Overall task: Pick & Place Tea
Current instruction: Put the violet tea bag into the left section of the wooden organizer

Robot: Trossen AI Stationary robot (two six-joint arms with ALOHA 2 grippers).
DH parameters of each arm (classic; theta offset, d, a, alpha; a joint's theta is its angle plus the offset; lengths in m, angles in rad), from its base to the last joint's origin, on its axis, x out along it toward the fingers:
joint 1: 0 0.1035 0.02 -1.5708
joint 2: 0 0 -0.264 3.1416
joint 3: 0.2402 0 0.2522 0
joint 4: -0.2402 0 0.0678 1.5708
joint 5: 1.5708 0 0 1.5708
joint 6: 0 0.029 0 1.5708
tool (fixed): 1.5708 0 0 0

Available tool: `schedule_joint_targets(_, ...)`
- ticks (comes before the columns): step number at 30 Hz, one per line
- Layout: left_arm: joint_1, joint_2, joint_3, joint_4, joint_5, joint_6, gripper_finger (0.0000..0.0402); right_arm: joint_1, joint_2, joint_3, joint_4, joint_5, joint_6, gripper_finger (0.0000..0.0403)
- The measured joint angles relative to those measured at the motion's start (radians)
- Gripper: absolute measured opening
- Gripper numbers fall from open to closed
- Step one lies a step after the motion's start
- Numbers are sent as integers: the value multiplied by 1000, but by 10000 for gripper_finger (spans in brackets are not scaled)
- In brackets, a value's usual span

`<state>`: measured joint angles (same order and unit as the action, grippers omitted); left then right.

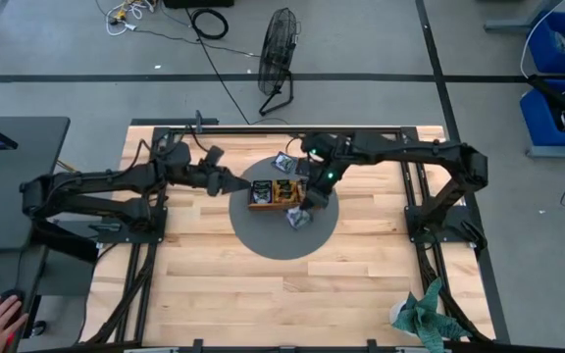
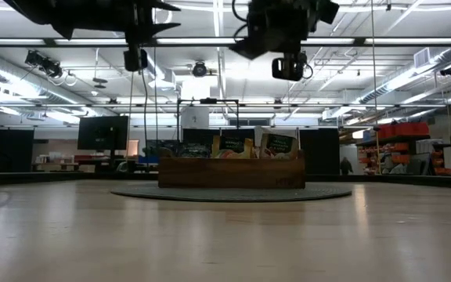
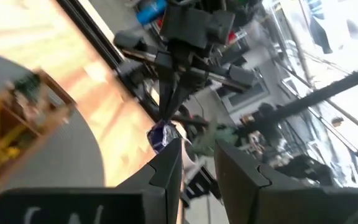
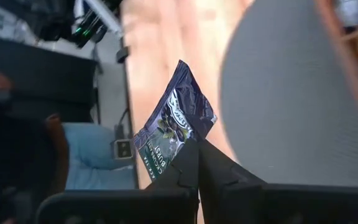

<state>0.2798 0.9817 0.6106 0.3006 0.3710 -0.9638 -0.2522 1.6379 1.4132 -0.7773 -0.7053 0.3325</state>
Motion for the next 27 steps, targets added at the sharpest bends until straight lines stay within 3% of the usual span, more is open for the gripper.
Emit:
schedule_joint_targets(7, -127, 8, 0, 4, -8, -98, 99, 90, 0, 0, 116, -25, 66, 0)
schedule_joint_targets(14, -293, 74, 1, -1, -85, -222, 99, 164, 1, 0, 316, 44, 191, 0)
schedule_joint_targets(23, -432, 160, 1, 88, -262, -331, 99, 260, 2, 0, 307, 95, 210, 0)
schedule_joint_targets(27, -472, 197, 1, 194, -292, -355, 99, 288, 2, 0, 307, 141, 235, 0)
